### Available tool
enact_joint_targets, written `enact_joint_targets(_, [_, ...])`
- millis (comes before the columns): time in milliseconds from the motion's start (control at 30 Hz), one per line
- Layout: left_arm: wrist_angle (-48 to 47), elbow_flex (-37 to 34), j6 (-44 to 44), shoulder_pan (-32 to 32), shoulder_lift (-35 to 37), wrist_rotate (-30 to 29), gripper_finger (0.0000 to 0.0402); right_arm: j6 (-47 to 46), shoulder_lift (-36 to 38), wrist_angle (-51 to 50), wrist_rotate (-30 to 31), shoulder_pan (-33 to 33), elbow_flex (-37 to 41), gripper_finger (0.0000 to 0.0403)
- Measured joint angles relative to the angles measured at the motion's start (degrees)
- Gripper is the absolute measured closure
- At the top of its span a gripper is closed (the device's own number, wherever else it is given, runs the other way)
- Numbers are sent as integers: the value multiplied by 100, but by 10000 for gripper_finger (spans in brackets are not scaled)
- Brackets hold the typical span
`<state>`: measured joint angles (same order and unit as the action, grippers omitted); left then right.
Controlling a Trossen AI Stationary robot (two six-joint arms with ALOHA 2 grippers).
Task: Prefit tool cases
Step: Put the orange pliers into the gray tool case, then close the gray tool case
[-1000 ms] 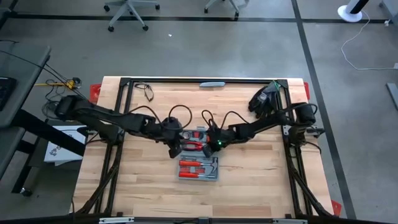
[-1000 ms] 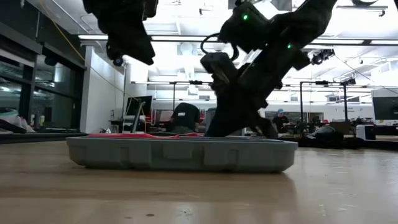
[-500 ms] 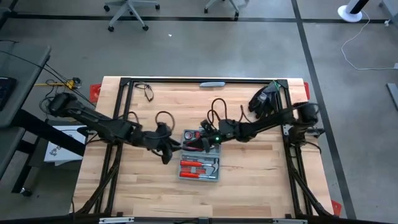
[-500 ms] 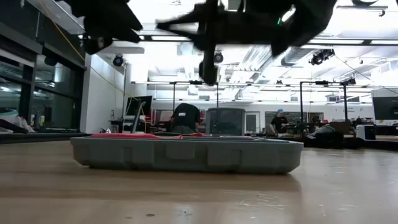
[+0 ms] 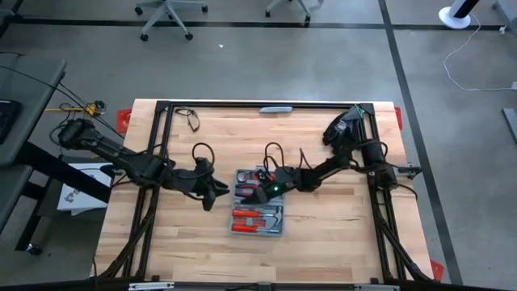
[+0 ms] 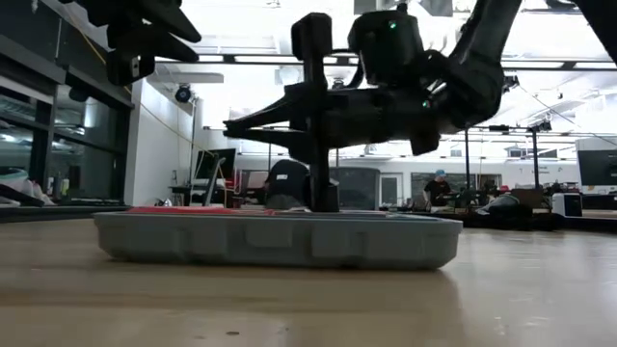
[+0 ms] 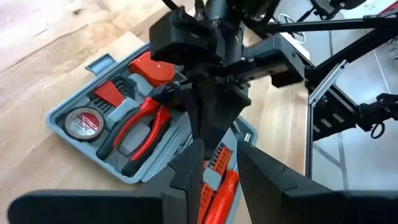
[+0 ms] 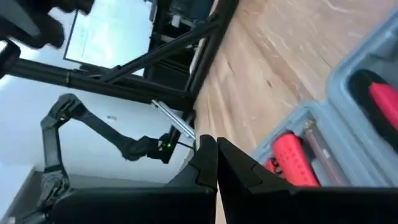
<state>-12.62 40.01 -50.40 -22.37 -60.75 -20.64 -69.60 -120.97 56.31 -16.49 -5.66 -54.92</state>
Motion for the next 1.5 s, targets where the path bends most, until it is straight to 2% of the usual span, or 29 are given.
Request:
enact_joint_targets(233, [0,0,100,-11,0,-52,314,639,921,-429,308,14,-17,403])
enact_joint_targets(433, [-10,0,104,-11,0,-73,314,856,671,-1059,598,53,-30,403])
enact_joint_targets(500, [-18,0,143,-11,0,-92,314,647,232,-929,413,94,-16,403])
enact_joint_targets(600, [-43,0,196,0,-4,-95,314,269,34,-873,71,149,-41,403])
enact_joint_targets(933, [-147,-3,277,21,-4,-246,314,807,848,-981,427,158,-15,403])
enact_joint_targets(1167, [-396,-4,311,143,-4,-267,314,1027,1203,-1132,450,152,-8,403])
enact_joint_targets(1333, [-417,-7,697,487,-15,38,314,1426,1653,-2048,452,190,-8,403])
enact_joint_targets(1500, [-341,-7,1284,1208,-221,920,314,2002,2366,-3887,743,307,-15,403])
